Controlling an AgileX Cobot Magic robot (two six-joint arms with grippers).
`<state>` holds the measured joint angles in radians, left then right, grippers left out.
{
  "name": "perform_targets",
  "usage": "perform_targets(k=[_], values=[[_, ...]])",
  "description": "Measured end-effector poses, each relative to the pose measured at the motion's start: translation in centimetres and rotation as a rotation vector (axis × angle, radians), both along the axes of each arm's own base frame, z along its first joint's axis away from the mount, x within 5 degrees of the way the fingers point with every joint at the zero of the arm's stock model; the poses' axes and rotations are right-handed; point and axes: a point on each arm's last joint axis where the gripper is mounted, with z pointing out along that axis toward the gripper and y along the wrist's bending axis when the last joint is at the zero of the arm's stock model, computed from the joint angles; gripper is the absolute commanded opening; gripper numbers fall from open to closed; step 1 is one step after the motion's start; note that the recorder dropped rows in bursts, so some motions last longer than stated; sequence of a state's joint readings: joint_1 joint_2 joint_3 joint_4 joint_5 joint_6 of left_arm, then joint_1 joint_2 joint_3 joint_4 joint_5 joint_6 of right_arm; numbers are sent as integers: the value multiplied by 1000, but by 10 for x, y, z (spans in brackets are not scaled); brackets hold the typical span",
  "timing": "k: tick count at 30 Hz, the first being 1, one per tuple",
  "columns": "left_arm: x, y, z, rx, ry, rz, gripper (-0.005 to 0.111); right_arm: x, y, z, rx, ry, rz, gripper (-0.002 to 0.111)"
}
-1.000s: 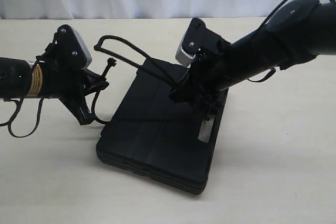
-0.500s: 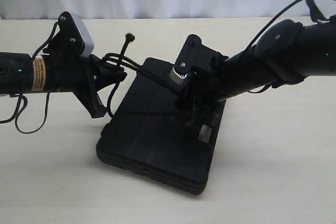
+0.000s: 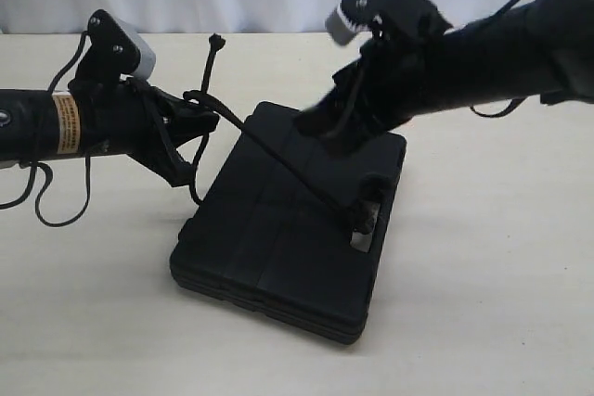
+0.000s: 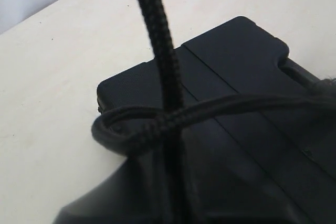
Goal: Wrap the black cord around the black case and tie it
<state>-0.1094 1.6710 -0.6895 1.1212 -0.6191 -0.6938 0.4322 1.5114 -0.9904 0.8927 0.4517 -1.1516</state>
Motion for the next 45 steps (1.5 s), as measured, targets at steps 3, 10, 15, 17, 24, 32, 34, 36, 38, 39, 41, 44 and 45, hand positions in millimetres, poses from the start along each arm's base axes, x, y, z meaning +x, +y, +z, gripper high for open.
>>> perform_targets(k=[3, 10, 15, 17, 24, 32, 34, 36, 38, 39, 41, 44, 45], values=[[0, 0, 0, 3, 0, -3, 0, 5, 13, 32, 284, 154, -109, 49], [0, 0, 0, 4, 0, -5, 0, 50, 53, 7, 431, 434, -40, 41], [0, 0, 0, 4, 0, -5, 0, 66, 65, -12, 451, 464, -64, 41], [0, 0, 0, 2, 0, -6, 0, 65, 72, -14, 439, 429, -62, 41], [0, -1, 0, -2, -2, -10, 0, 63, 85, -16, 421, 363, -96, 5], [0, 0, 0, 0, -1, -8, 35, 63, 85, -15, 432, 377, -103, 4], [0, 1, -1, 20, 7, 3, 48, 63, 85, -15, 434, 379, -105, 4], [0, 7, -1, 84, 20, 47, 57, 63, 85, -15, 434, 379, -105, 4], [-1, 15, 1, 171, 36, 118, 61, 63, 85, -13, 436, 369, -112, 4], [-2, 21, 3, 222, 44, 163, 61, 64, 84, -12, 437, 360, -118, 4], [-4, 29, 10, 289, 43, 229, 61, 63, 83, -8, 442, 347, -125, 4], [-9, 29, 32, 246, -24, 243, 61, 62, 81, 0, 452, 325, -128, 4], [-12, 25, 42, 198, -62, 219, 61, 61, 81, 3, 456, 319, -126, 4]])
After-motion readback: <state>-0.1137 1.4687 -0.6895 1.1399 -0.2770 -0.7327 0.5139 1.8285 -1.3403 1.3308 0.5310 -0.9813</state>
